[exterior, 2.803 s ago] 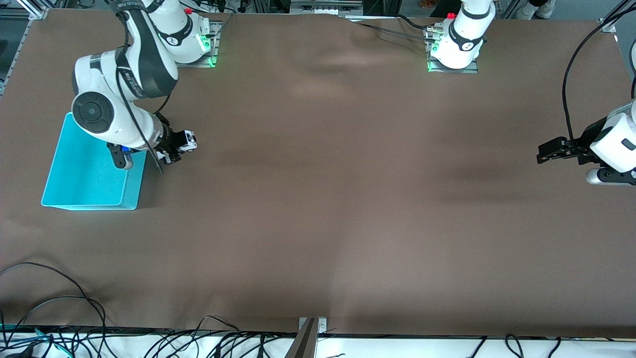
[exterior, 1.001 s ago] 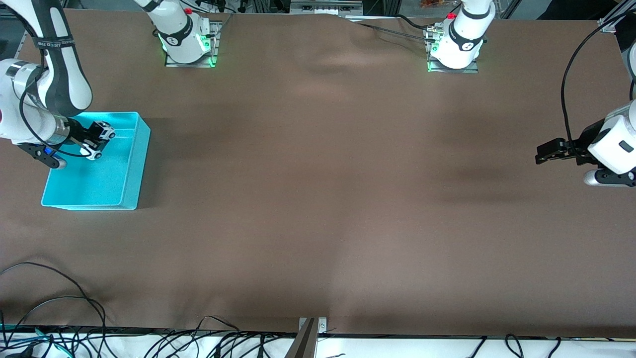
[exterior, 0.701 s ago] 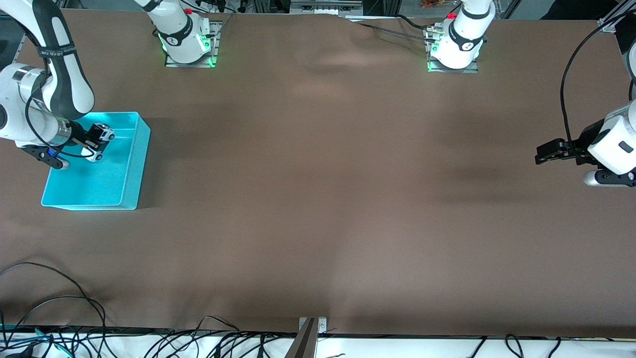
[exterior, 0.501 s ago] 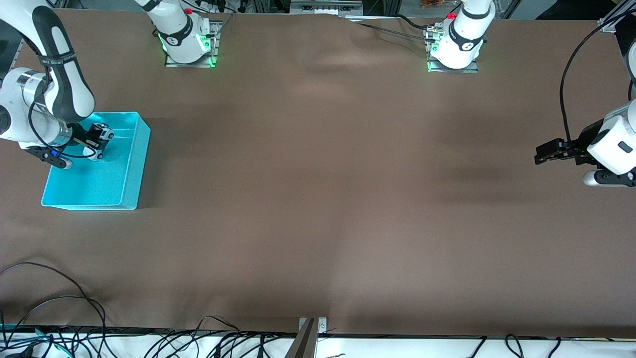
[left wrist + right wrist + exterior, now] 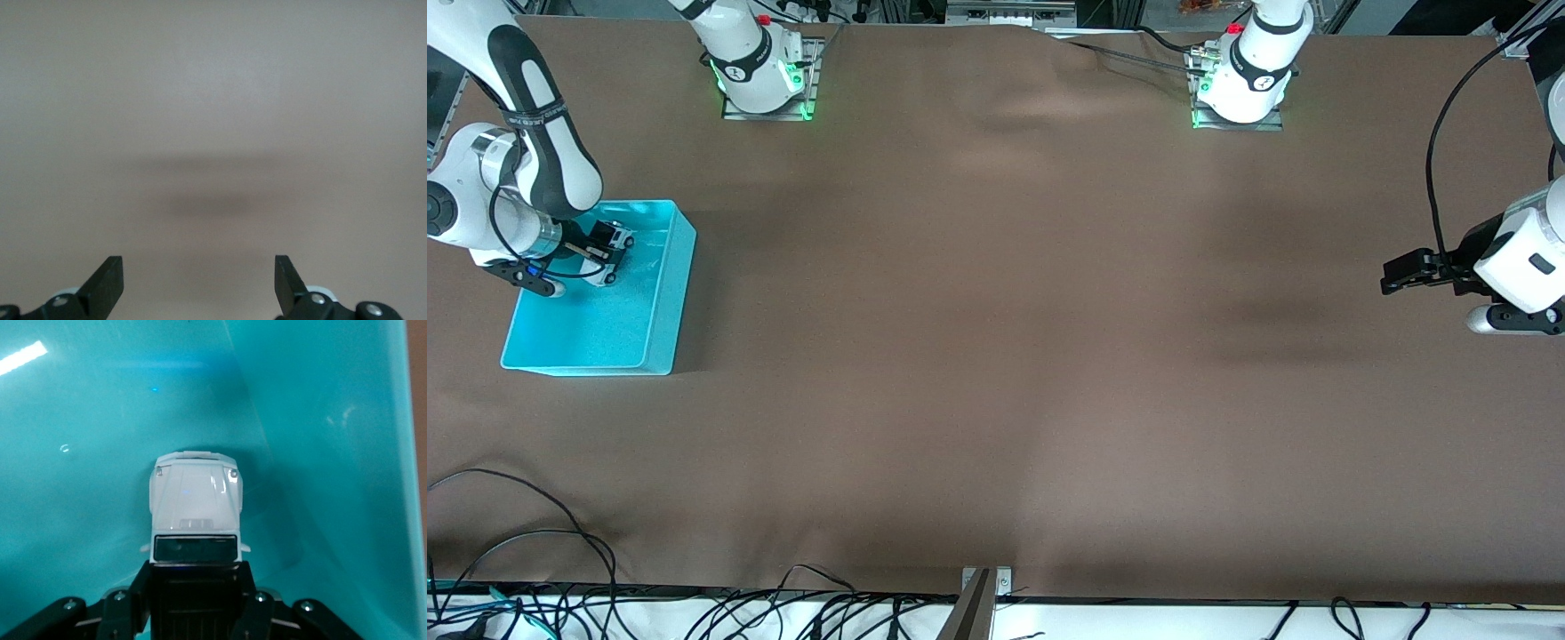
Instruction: Wind and store white jeep toy
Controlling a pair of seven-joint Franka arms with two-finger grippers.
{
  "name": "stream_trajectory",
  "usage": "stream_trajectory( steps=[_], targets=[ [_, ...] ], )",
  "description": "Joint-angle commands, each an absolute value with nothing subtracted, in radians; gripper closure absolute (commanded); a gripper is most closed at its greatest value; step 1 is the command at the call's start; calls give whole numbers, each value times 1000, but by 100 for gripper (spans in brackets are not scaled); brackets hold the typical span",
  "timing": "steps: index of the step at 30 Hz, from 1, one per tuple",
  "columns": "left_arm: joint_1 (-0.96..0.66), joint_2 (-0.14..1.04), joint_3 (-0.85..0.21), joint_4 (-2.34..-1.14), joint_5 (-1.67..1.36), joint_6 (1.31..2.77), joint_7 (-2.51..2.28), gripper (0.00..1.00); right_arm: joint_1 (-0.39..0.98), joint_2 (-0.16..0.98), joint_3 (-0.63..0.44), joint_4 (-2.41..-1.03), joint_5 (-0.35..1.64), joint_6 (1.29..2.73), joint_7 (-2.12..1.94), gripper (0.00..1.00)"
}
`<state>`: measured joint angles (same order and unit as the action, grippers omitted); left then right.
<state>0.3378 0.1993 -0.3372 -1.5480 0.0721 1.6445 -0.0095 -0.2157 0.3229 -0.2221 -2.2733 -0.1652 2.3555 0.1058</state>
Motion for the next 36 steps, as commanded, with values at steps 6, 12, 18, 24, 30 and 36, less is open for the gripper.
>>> stream_trajectory(
  steps=[6,12,18,24,30,36],
  targets=[
    [342,190,-342,-1555,60,1638,-17,0,-230,285,-175,-2284,-181,2249,100,0],
    [342,192,-342,-1555,58,1638,-17,0,-230,239,-173,-2278,-179,2172,92,0],
    [344,192,-342,-1555,58,1638,-17,0,-230,183,-164,-2267,-179,2108,94,0],
    [344,192,-342,-1552,58,1638,-17,0,-229,135,-111,-2209,-169,1973,109,0],
    [345,192,-342,-1551,58,1640,-17,0,-224,95,-54,-2145,-163,1876,155,0],
    [345,192,-342,-1552,58,1641,-17,0,-224,25,-41,-2135,-43,1875,164,0]
  ],
)
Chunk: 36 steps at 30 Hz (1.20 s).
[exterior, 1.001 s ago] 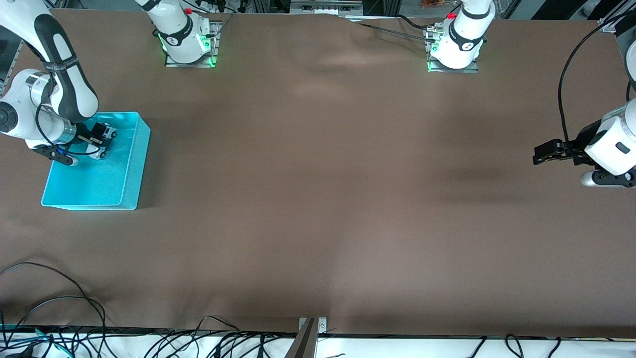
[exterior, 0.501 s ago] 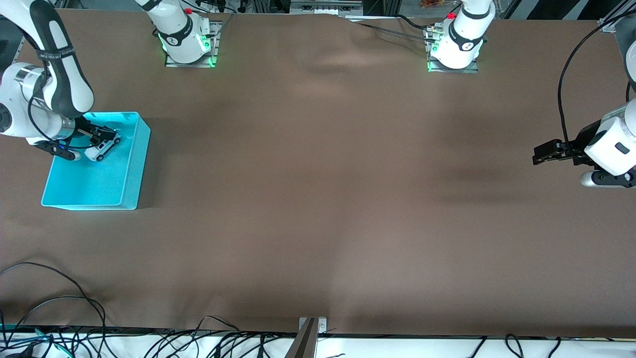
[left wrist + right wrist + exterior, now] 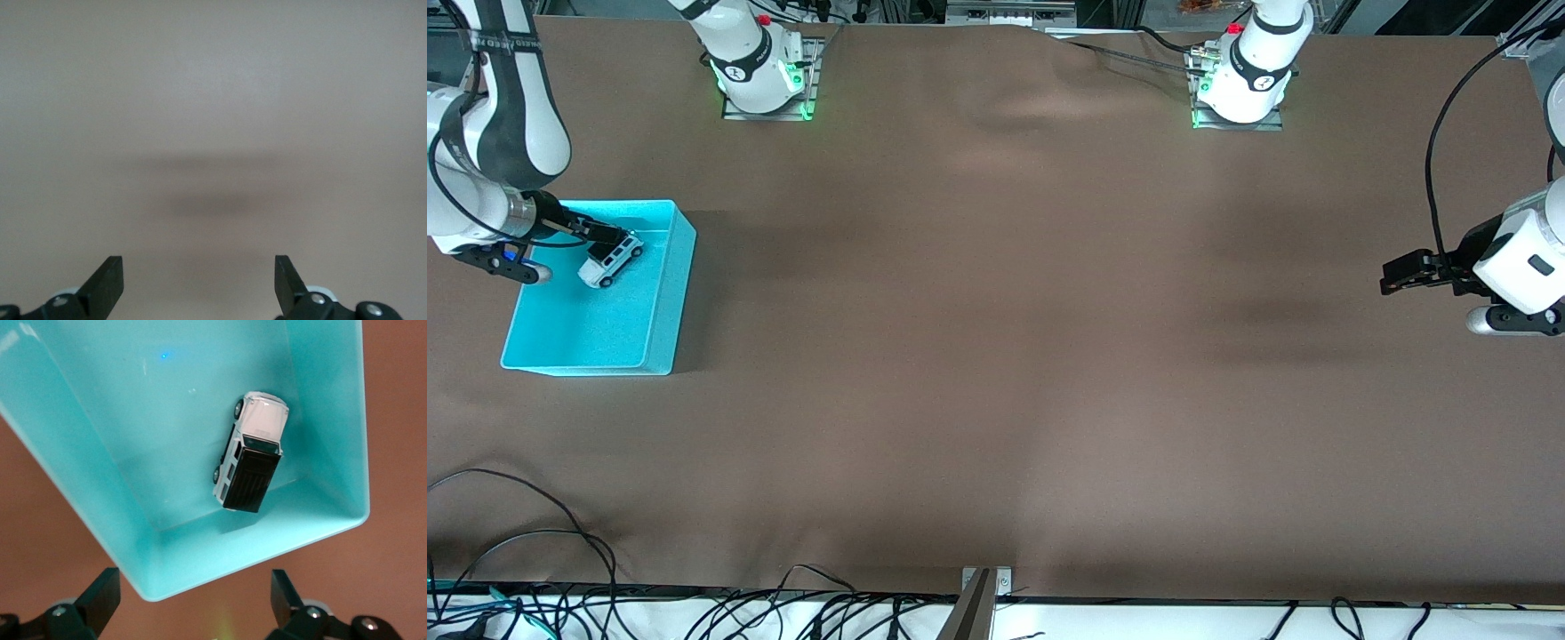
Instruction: Wind and store white jeep toy
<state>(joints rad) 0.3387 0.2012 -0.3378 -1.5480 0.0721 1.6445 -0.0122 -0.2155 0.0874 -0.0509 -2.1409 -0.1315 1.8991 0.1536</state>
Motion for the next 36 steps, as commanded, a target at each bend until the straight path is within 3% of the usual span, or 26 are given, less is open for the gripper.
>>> stream_trajectory(
  steps=[1,13,21,30,36],
  targets=[
    [345,193,-342,-1551,58,1641,-17,0,-222,11,-41,-2135,-23,1876,163,0],
    [344,195,-342,-1548,58,1641,-18,0,-164,-87,-48,-2031,3,1823,178,0],
    [345,195,-342,-1540,60,1643,-17,0,-87,9,-71,-1766,57,1652,155,0],
    [354,192,-339,-1516,46,1643,-9,0,-45,90,-72,-1556,97,1450,80,0],
    [353,190,-342,-1509,34,1643,-6,0,-25,101,-52,-1499,89,1446,81,0]
  ],
)
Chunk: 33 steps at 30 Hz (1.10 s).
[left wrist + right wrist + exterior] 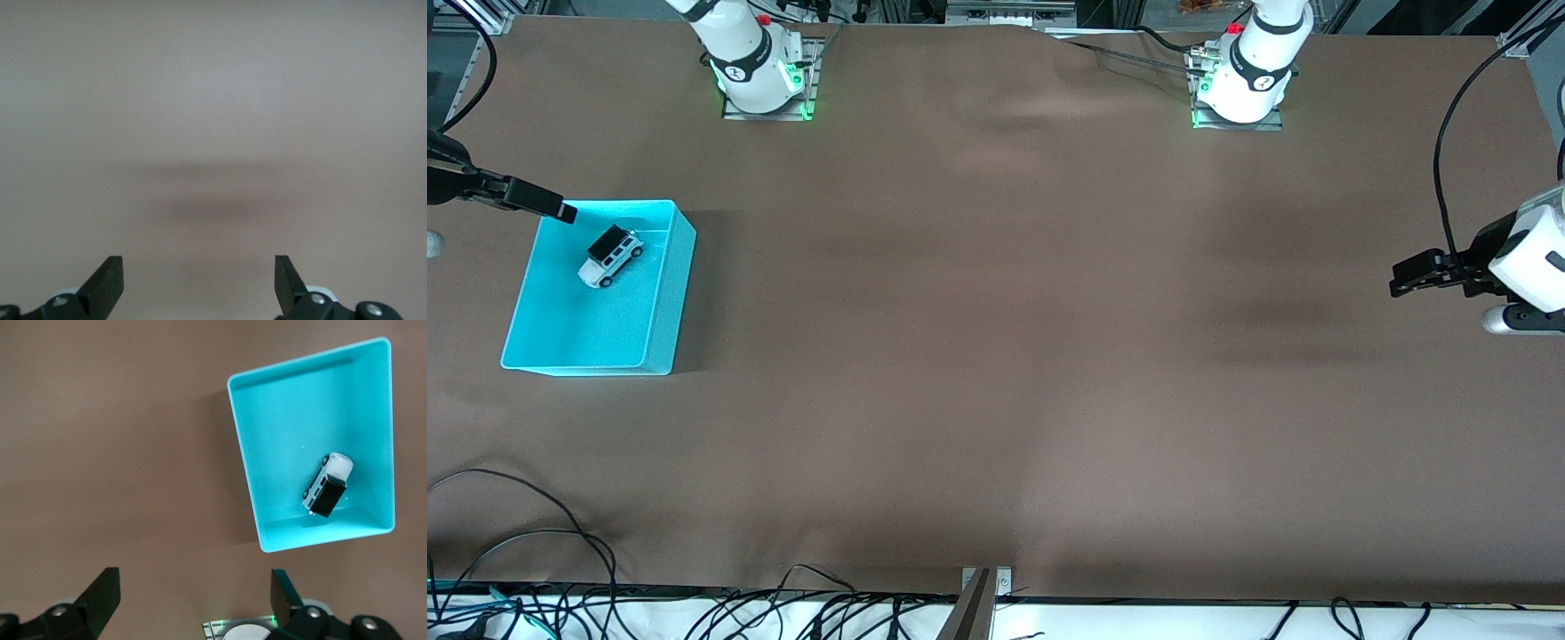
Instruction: Wind and store white jeep toy
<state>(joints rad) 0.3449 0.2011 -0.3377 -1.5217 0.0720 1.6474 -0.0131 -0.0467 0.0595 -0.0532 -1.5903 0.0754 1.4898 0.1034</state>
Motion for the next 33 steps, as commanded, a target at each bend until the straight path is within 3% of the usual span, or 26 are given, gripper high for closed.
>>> stream_trajectory(
  steps=[1,6,13,33],
  targets=[
    [353,189,-344,-1509,25,1643,-6,0,-25,100,-38,-1500,81,1451,84,0],
    [356,183,-342,-1503,-15,1641,-3,0,-25,97,46,-1500,-11,1459,94,0],
    [354,176,-342,-1480,-14,1640,-3,0,-25,95,81,-1514,-21,1462,81,0],
    [341,158,-331,-1488,-6,1634,-6,0,-25,84,83,-1545,-18,1480,80,0]
  ],
)
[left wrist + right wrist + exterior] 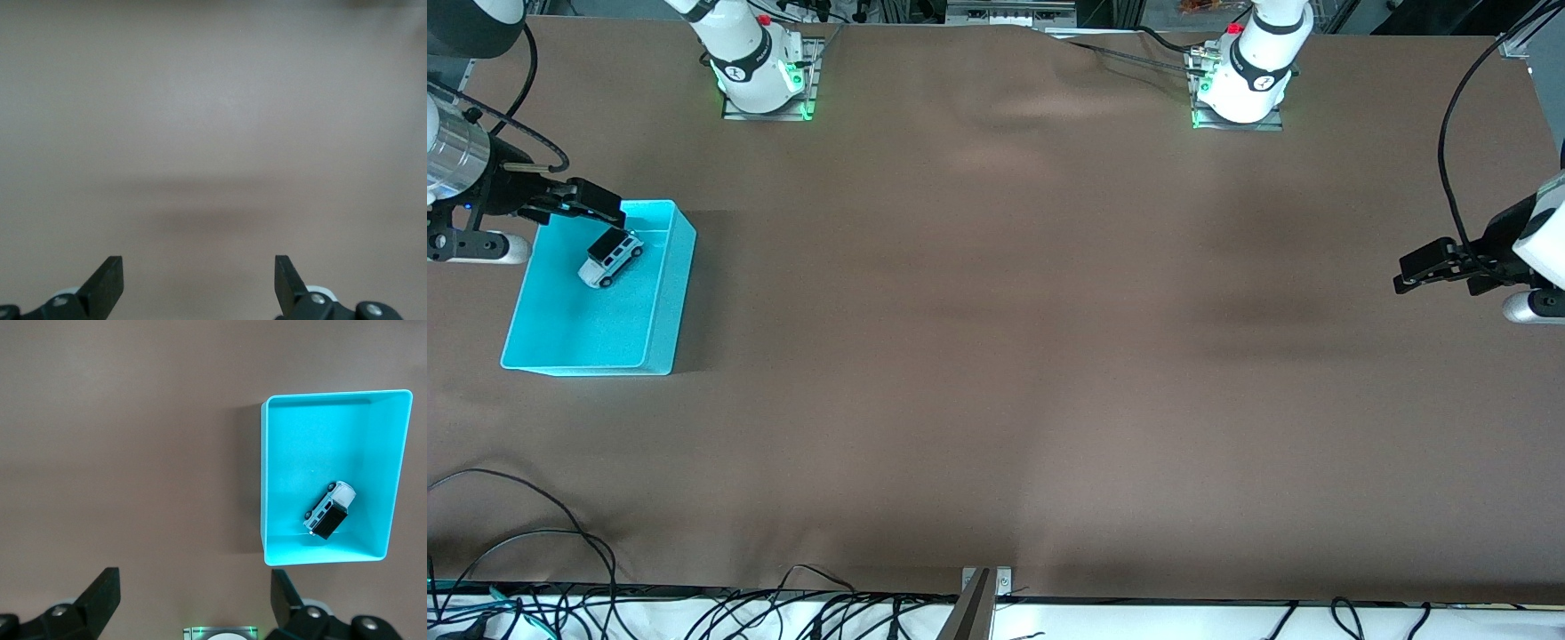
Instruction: Wind and store white jeep toy
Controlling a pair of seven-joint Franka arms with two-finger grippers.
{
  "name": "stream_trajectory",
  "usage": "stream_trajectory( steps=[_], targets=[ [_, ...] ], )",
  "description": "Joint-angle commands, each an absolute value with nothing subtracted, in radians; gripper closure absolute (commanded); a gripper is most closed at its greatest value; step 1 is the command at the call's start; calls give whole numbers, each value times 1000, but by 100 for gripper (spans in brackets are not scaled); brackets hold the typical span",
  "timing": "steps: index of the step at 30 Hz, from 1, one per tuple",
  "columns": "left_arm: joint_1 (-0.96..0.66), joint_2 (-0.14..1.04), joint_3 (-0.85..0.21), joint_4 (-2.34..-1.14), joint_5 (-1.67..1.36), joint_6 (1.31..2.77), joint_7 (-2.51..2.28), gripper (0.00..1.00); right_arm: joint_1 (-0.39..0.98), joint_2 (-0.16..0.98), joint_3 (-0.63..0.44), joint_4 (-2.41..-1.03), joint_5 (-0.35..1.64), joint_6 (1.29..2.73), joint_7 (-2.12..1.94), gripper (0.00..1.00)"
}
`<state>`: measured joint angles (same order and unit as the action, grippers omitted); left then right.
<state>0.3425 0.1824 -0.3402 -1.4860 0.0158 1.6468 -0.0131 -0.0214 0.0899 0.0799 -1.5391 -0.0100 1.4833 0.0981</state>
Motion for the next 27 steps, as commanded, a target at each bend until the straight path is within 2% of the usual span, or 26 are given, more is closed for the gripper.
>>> stream_trajectory(
  steps=[1,5,12,16,21,27],
  targets=[
    [336,150,-330,-1489,-6,1632,-8,0,-25,84,83,-1545,-18,1480,80,0],
    [301,138,-305,-1489,-6,1605,-12,0,-25,84,84,-1545,-17,1489,81,0],
    [114,117,-121,-1491,-6,1575,-14,0,-25,86,84,-1551,-17,1528,81,0],
    [92,106,-107,-1494,-6,1568,-14,0,-25,89,84,-1551,-17,1557,92,0],
    [9,92,-28,-1514,-6,1562,-12,0,-25,91,84,-1551,-17,1559,94,0],
    [8,94,-26,-1519,-5,1562,-12,0,-25,91,84,-1554,-17,1557,94,0]
  ],
)
